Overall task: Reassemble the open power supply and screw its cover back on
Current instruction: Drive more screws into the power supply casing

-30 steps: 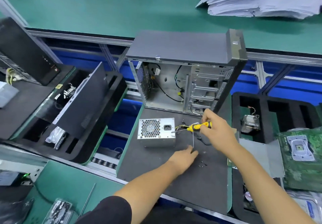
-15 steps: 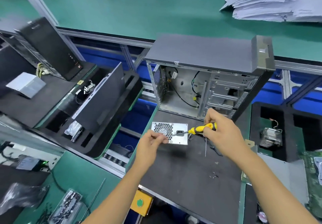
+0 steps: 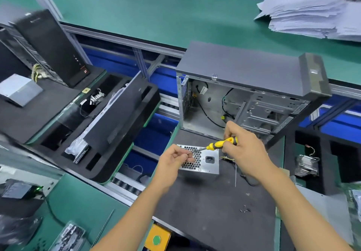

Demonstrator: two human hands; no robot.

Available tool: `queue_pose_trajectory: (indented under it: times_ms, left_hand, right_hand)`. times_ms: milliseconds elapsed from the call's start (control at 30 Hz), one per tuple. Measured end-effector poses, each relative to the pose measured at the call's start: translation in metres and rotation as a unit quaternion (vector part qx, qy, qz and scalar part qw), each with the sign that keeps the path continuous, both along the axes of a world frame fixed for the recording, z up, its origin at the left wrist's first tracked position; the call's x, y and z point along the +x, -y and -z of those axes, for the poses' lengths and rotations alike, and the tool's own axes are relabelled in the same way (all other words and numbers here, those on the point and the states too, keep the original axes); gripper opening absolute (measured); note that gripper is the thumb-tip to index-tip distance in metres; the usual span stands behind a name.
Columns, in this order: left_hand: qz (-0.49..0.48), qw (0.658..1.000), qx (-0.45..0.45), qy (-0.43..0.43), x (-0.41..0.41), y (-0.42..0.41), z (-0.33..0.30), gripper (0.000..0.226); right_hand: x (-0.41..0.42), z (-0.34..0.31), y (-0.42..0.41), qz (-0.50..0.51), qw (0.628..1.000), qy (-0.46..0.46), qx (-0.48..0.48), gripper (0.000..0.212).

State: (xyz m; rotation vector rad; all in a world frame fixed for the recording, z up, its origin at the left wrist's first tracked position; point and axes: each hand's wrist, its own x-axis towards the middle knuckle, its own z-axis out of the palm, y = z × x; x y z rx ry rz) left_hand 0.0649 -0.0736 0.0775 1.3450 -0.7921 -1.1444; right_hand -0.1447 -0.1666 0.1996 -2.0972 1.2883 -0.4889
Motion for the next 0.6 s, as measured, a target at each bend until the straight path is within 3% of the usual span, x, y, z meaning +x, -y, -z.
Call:
queue_pose_trajectory:
  times_ms: [367,500,600]
  left_hand:
    - [0.056,0.998,0.001,-0.031,0.011,0.008,0.001,0.015]
    - [0.041,0.998,-0.006,-0.036,0.014,0.007,0.0,0.011]
    - [0.053,0.998,-0.019,-0.032,0.017,0.008,-0.001,0.011]
  right_hand:
    - [0.009,-0.007,0.007,-0.015,0.999,-0.031,-0.021,0.015]
    - [0.016,-0.007,0.008,-0.016,0.999,0.027,0.014,0.005]
    - [0.022,-0.008,0.008,-0.031,0.997,0.062,0.03,0.014]
